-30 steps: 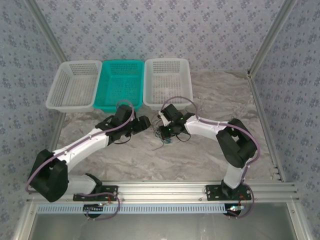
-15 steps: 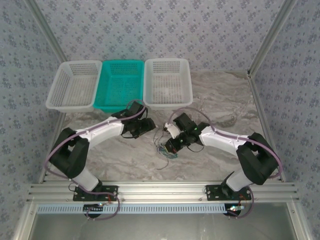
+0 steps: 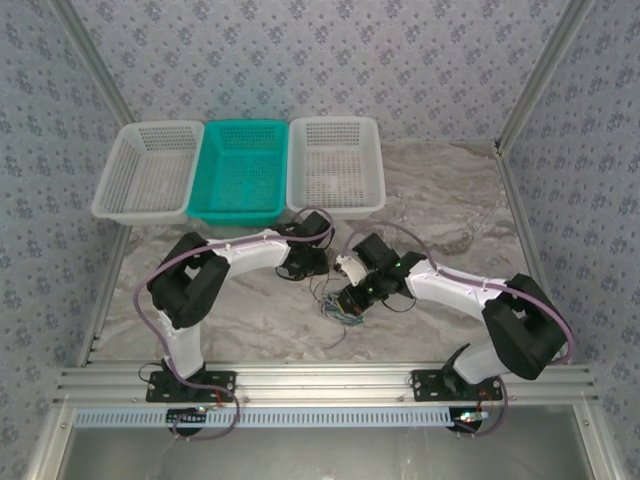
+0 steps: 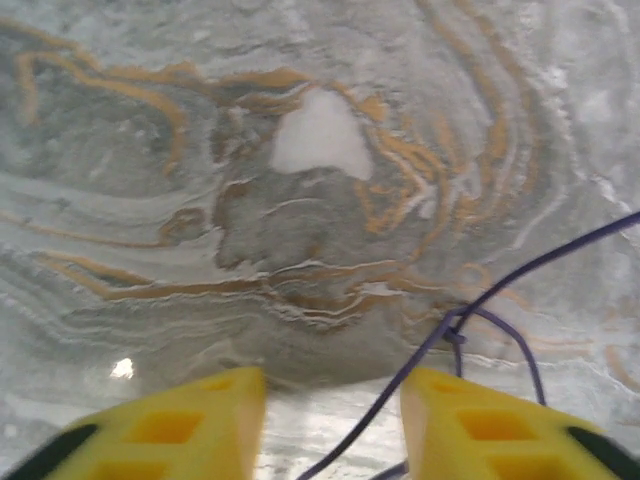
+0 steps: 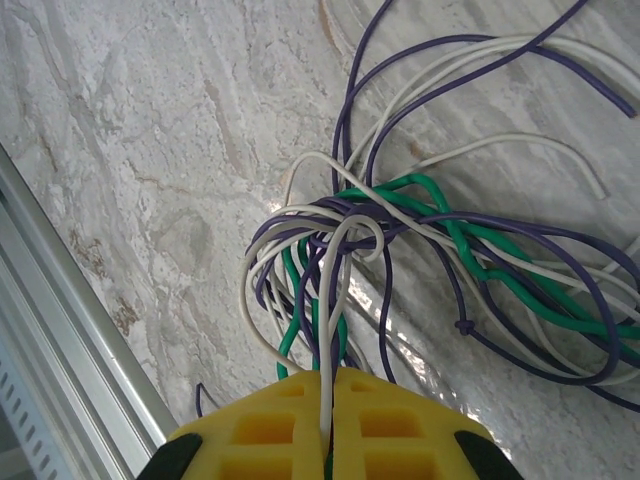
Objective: Untangle the cables
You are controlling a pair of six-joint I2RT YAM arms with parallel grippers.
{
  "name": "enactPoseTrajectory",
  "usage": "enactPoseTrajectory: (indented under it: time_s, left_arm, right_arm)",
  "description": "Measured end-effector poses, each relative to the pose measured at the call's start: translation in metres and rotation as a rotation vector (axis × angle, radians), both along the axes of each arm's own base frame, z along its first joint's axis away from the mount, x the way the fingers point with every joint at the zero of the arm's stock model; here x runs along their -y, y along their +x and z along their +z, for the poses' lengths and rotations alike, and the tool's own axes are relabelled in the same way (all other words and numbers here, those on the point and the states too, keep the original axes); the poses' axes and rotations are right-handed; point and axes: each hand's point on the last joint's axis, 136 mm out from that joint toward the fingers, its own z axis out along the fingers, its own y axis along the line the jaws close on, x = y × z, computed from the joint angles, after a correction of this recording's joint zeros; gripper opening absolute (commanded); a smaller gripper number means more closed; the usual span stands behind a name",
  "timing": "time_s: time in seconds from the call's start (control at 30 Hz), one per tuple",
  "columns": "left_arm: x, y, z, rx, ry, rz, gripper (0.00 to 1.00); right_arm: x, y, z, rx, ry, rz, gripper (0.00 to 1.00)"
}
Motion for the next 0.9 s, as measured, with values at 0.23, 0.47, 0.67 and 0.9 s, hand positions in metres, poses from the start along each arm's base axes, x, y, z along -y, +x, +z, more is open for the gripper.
enactPoseTrajectory:
  time_s: [0.23,0.47,0.67,0.9]
  left_arm:
    - [-0.007,0.002,0.002,0.015,0.024,0.014,0.0]
    - [-0.049,0.031,0.098,0.165,-0.094,0.117,0.0]
    - [-0.048,0.057,0.215,0.39,-0.268,0.063,0.0]
    - [0.013,0.046,0.26,0.436,-0.388,-0.127,0.0]
  right_arm:
    - [0.023,0.012,-0.004,0.072,-0.075,-0.116,0.01]
    - [0.102,0.033,-0.012,0.113,-0.118,-0.509,0.05]
    - [0.144,0.044,-0.011,0.088,-0.087,-0.73,0.3]
    - [0.136,0.043,0.04,0.172,0.022,-0.685,0.68]
